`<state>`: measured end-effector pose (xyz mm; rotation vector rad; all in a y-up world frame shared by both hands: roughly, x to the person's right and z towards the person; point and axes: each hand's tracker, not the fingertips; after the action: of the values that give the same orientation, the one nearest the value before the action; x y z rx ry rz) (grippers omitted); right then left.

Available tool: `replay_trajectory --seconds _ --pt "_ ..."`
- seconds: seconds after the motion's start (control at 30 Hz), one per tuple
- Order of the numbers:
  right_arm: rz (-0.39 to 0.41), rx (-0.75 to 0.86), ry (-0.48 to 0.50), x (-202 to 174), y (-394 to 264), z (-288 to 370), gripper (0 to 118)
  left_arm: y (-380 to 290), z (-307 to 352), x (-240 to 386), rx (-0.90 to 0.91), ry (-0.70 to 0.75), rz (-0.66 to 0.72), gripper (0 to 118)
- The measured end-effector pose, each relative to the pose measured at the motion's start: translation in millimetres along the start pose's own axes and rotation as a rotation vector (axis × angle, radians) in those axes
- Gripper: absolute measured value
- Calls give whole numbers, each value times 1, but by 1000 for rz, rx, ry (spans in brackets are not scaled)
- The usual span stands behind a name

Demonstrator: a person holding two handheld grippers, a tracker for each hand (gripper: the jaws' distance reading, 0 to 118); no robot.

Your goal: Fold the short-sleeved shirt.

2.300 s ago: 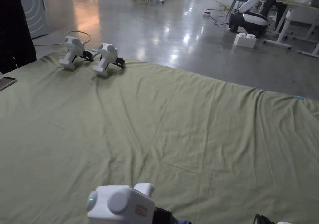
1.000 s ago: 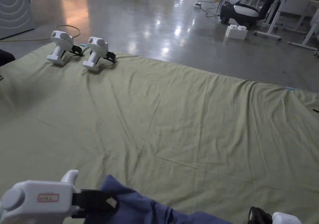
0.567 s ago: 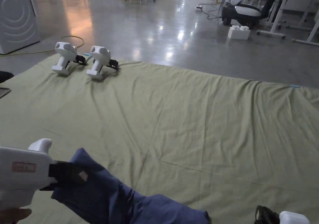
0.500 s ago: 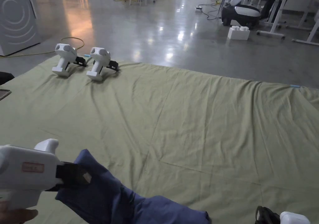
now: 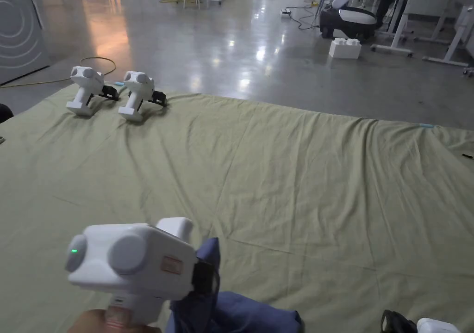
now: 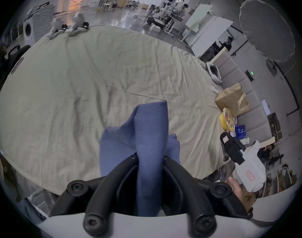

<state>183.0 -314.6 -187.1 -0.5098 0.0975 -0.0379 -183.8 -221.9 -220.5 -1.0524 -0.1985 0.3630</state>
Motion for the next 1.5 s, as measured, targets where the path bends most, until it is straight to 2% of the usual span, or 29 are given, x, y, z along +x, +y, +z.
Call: replay_trajectory --seconds 0.37,0.5,0.53,0.57,0.6,0.7,0.83,1.0,1.1,1.17,1.37,1.5 --pt "-7 -14 -24 7 -5 5 11 -27 -105 87 -163 106 -189 17" --pt "-6 -13 -30 9 -5 6 11 -37 -131 97 -181 150 -203 18" --pt "-6 -14 -31 9 -5 7 11 -38 -135 97 -187 155 -204 23" --pt "-8 -14 -32 10 -5 7 11 -38 -138 95 -191 157 -202 35" --pt "-9 -14 -32 11 -6 7 11 -38 -138 92 -197 129 -183 53" --pt "-9 -14 -35 14 -6 7 11 -38 -129 85 -204 -6 -117 69" --pt "-15 -20 -36 15 -7 8 11 -34 -106 75 -149 4 -130 71" --pt "-24 -19 -35 15 -8 10 11 -33 -88 42 -63 -38 20 71" --pt "-25 -22 -31 14 -9 9 11 -37 -95 27 -70 -28 27 59" --pt "-25 -23 -28 13 -9 8 11 -42 -98 22 -69 -108 76 28" --pt "-20 -29 -17 6 -9 4 11 -63 -135 27 -126 -194 66 22" --pt "-17 -29 -10 2 -9 5 11 -79 -162 31 -111 -109 22 10"
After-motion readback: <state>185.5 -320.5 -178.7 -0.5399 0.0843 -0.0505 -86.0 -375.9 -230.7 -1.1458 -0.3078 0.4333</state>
